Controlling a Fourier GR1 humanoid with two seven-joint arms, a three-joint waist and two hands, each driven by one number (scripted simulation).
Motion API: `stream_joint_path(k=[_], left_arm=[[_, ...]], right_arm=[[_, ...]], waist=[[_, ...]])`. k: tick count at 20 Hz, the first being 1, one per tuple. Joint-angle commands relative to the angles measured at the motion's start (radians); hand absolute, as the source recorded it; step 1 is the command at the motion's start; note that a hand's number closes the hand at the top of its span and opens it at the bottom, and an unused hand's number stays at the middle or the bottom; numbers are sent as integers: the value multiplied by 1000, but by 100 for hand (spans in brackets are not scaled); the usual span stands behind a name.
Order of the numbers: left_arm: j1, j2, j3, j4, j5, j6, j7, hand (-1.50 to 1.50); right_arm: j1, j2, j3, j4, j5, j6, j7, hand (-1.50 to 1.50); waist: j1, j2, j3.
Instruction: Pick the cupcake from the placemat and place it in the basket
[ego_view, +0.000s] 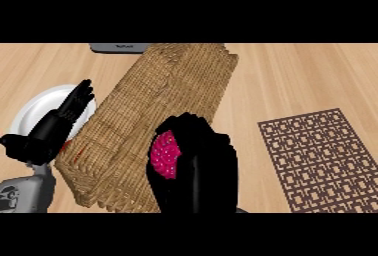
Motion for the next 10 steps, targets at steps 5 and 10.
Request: stream_joint_path(k=[5,10], left_arm=[[-28,-40,-52,-31,-24,18,12,0],[-20,-68,-72,-29,-47,46,22,0]], right_arm=[[-156,19,-150,86,75,-22,273,150],[-237,19,-275,103,102,34,274,150]], waist=[[33,10,3],[23,10,3]])
